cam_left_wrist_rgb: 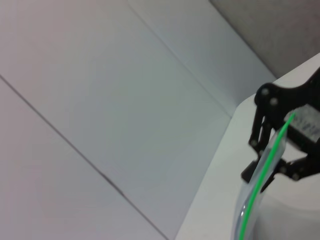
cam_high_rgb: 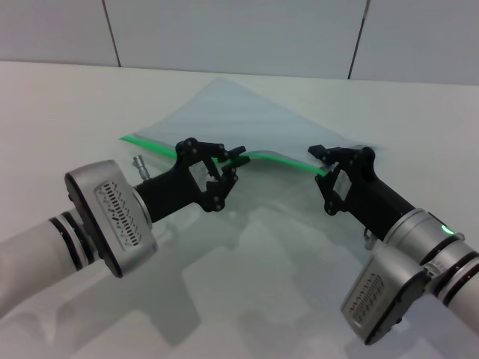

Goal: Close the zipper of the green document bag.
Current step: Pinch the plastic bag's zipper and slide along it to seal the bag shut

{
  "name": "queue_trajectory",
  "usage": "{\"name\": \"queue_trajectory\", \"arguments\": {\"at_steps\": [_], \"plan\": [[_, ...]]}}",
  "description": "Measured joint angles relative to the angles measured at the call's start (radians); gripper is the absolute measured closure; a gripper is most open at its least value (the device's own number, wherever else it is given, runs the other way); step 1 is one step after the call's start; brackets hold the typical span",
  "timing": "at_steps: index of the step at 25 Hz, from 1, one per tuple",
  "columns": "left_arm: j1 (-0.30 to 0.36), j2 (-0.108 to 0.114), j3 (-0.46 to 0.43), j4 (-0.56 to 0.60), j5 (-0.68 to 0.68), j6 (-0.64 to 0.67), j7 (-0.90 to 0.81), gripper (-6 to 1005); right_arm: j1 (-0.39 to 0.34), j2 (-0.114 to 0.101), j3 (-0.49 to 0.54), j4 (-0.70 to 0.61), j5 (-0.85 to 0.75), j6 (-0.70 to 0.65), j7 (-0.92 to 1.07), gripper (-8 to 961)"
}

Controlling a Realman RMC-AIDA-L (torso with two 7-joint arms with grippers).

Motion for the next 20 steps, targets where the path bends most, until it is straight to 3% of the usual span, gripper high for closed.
{"name": "queue_trajectory", "arguments": {"at_steps": [20], "plan": [[0.073,0.003,-0.016,0.057,-0.131,0.009,0.002,917,-0.023,0.0,0.008,0.16,0.008,-0.13,0.245,901]]}}
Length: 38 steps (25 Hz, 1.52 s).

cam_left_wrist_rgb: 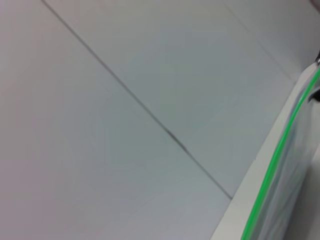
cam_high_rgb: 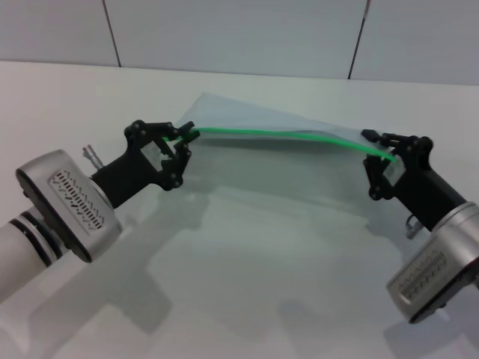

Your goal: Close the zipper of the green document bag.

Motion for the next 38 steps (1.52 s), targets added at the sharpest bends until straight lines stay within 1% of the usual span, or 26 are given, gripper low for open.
{"name": "queue_trajectory", "arguments": {"at_steps": [8,11,13,15,19,22,25,27,31,35,38], "plan": [[0.035,-0.001,0.0,0.014,-0.052,0.003,0.0,915,-0.019,-0.001,0.03,0.058,0.029,-0.024,0.046,904],[0.035,-0.001,0.0,0.015,-0.053,0.007,0.0,914,-0.02,-0.001,0.037,0.062,0.038,-0.024,0.056,905],[0.028,-0.004,0.0,0.012,-0.054,0.017,-0.001,914,-0.018,-0.001,0.057,0.062,0.075,-0.024,0.056,905],[0.015,-0.008,0.0,0.0,-0.055,0.038,-0.004,914,-0.013,0.002,0.092,0.054,0.151,-0.027,0.053,906],[0.004,-0.009,-0.01,-0.03,-0.056,0.104,-0.018,913,-0.01,0.002,0.127,0.023,0.272,-0.06,0.068,907],[0.014,-0.008,-0.057,-0.034,-0.057,0.171,-0.059,817,-0.021,0.002,0.128,0.016,0.311,-0.117,0.114,806],[0.026,-0.005,-0.09,-0.033,-0.06,0.232,-0.145,720,-0.043,0.004,0.125,0.011,0.317,-0.198,0.225,690],[0.036,-0.002,-0.114,-0.026,-0.075,0.277,-0.231,488,-0.054,0.003,0.121,0.001,0.316,-0.241,0.309,593],[0.056,0.001,-0.157,-0.015,-0.144,0.336,-0.365,415,-0.063,0.002,0.105,-0.018,0.301,-0.313,0.5,416],[0.072,0.0,-0.18,-0.01,-0.218,0.364,-0.442,343,-0.066,0.002,0.086,-0.032,0.299,-0.401,0.676,253],[0.08,0.0,-0.182,-0.011,-0.244,0.377,-0.478,288,-0.065,0.002,0.067,-0.036,0.29,-0.454,0.749,195]]}}
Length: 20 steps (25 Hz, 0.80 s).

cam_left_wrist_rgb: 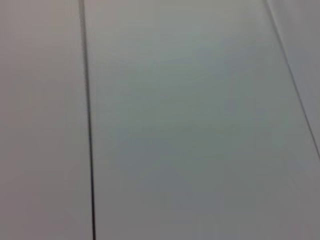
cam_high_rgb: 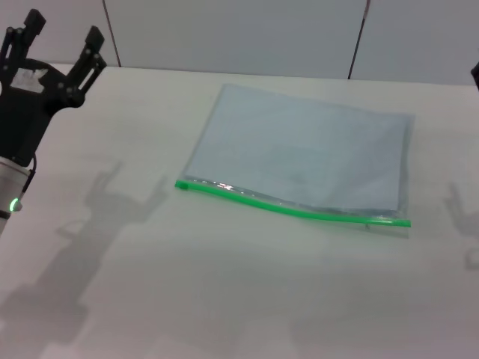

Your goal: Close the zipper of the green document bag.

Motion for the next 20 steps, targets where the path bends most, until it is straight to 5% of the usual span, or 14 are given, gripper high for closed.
{"name": "queue_trajectory", "arguments": {"at_steps": [6,20], "plan": [[0.007,0.001,-0.001,0.002,-0.02,0.017,-0.102,128,0.004,0.002,-0.01,-0.015,-0.004,-0.052,0.007,159],[0.003,0.002,0.0,0.001,-0.021,0.027,-0.121,134,0.012,0.001,-0.027,-0.04,-0.011,-0.067,0.008,165]]}}
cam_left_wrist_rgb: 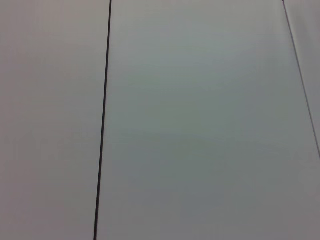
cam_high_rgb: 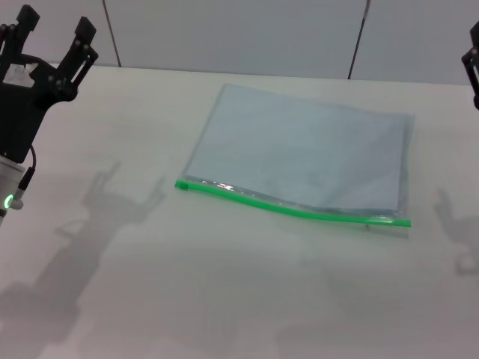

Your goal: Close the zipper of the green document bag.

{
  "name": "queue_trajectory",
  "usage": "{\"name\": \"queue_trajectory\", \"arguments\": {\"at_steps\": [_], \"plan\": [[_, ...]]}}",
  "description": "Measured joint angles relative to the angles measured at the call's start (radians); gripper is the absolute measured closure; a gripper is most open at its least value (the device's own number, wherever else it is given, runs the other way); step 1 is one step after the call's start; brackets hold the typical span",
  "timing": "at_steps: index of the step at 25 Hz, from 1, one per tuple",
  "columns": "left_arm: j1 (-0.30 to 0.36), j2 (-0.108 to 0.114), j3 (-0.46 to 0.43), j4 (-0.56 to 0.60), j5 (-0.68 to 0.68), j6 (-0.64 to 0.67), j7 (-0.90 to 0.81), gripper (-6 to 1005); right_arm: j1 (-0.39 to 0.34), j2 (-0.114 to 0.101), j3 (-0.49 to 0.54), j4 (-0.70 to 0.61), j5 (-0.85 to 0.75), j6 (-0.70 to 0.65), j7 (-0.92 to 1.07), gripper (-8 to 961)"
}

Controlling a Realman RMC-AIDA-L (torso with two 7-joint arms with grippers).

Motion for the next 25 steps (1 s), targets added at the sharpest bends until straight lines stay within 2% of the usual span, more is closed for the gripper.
{"name": "queue_trajectory", "arguments": {"at_steps": [25], "plan": [[-0.001,-0.001,0.009,-0.003,0.009,-0.005,-0.001,136,0.002,0.0,-0.027,-0.006,0.0,-0.029,0.001,165]]}}
